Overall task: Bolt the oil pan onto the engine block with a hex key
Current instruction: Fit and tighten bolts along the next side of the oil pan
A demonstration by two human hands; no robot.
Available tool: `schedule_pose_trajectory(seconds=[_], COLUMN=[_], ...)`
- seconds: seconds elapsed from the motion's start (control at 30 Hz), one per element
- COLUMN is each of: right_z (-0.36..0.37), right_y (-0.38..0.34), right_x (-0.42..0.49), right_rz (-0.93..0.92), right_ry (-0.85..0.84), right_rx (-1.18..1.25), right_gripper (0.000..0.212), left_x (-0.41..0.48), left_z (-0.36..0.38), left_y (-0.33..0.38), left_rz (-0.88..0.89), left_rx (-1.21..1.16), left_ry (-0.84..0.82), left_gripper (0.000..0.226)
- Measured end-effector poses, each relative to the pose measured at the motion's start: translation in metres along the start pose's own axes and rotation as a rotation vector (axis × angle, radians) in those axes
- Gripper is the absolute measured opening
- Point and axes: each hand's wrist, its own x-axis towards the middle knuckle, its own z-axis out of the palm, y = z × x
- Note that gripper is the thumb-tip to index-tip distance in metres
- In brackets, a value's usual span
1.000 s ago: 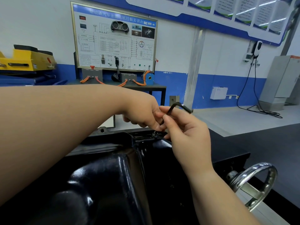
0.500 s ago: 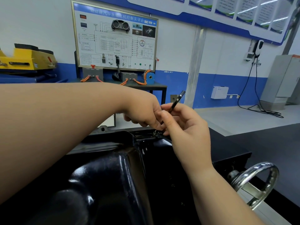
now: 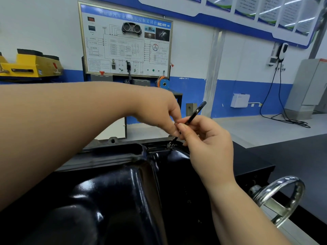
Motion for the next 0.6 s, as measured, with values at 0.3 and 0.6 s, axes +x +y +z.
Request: schedule_pose_trajectory(seconds=[0.3,0.6], right_z=[-0.002,-0.001], right_y=[0.004,0.0], right_x=[-0.001,-0.001], right_rz=[0.024,0.045], right_ry=[0.043,0.006], right_rx=[-0.007,0.012], right_gripper=[0.028,0.024], left_x=[-0.015,-0.012], left_z=[-0.011,0.003], left_y=[0.032,0.04], left_rz=[0.154,0.168], left_rx=[0.231,0.373], left_ry=[0.396,0.376], left_gripper=[0.04,0.01])
